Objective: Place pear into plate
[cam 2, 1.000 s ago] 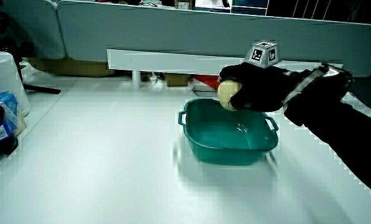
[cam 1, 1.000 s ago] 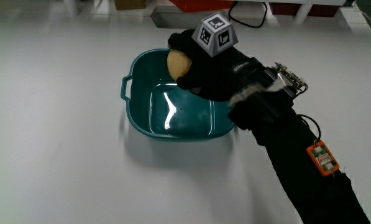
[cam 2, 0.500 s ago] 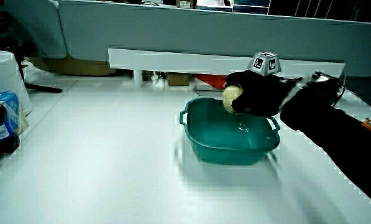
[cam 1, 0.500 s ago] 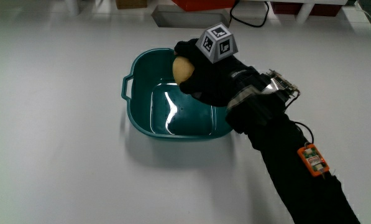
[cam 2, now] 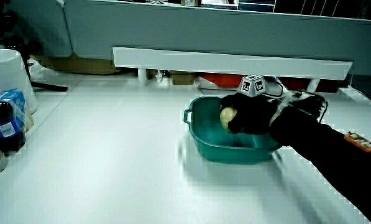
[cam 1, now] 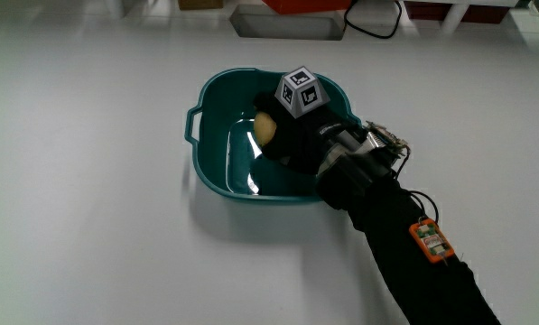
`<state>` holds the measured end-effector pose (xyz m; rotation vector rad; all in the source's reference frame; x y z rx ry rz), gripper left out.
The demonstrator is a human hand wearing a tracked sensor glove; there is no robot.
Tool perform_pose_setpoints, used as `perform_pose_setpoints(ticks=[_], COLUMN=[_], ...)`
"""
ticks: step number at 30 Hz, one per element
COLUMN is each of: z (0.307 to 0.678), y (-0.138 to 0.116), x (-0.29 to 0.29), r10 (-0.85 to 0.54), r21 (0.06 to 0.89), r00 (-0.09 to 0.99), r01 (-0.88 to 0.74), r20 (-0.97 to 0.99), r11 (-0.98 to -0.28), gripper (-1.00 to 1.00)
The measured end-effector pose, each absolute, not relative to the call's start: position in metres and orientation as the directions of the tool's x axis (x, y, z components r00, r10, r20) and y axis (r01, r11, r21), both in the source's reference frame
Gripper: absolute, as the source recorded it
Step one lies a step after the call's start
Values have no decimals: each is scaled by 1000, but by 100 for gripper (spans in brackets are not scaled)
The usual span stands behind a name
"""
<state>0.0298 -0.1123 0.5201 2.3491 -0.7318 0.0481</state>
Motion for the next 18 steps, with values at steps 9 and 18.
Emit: perform_pose_setpoints(ticks=[9, 18], z=[549, 551], y=[-104, -105], x=[32, 39], r10=[-475, -437], r21=[645, 649], r00=[861, 875], r01=[-469, -458], r20=[181, 208], r11=[-603, -608], gripper=[0, 0])
